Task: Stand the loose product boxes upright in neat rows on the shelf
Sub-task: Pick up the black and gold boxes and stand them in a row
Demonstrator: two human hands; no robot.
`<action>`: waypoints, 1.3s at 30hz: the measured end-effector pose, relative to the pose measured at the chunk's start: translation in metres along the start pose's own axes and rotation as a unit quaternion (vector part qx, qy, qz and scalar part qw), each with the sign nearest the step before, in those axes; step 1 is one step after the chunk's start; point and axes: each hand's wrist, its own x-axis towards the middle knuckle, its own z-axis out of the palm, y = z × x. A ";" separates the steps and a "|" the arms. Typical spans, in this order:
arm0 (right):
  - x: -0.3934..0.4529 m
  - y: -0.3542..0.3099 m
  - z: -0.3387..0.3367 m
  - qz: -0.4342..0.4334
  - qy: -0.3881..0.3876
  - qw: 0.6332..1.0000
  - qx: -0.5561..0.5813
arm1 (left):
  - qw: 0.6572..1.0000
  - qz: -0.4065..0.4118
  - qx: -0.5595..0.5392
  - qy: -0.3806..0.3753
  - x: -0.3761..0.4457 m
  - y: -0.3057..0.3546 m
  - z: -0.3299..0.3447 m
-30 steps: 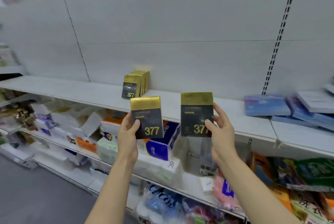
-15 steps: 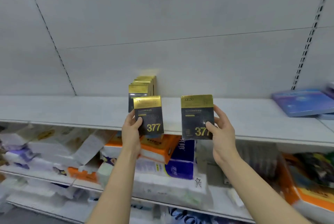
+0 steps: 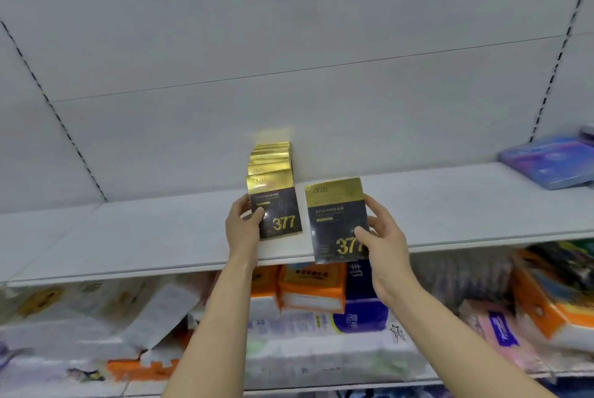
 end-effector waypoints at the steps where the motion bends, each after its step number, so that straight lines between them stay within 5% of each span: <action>1: 0.001 0.002 0.009 0.000 -0.007 1.000 -0.004 | 1.000 0.007 0.014 0.006 0.003 0.000 0.001; 10: 0.030 0.034 0.094 0.024 -0.019 1.000 0.006 | 0.986 0.036 0.160 0.009 0.020 0.003 -0.007; 16: 0.050 0.055 0.128 -0.035 0.000 0.988 -0.153 | 0.963 0.087 0.174 -0.185 0.000 0.006 -0.025; 25: 0.052 0.046 0.118 -0.111 -0.060 0.936 -0.329 | 0.937 0.102 0.300 -0.144 0.014 0.008 -0.031; 29: 0.055 0.030 0.064 -0.193 -0.023 0.847 -0.494 | 0.855 0.235 0.463 -0.017 0.000 0.030 -0.021; 33: 0.042 0.010 0.005 -0.301 0.035 0.780 -0.547 | 0.763 0.415 0.492 -0.065 -0.027 0.048 0.013; 39: 0.014 -0.015 -0.092 -0.349 0.116 0.725 -0.583 | 0.721 0.467 0.489 -0.153 -0.093 0.049 0.091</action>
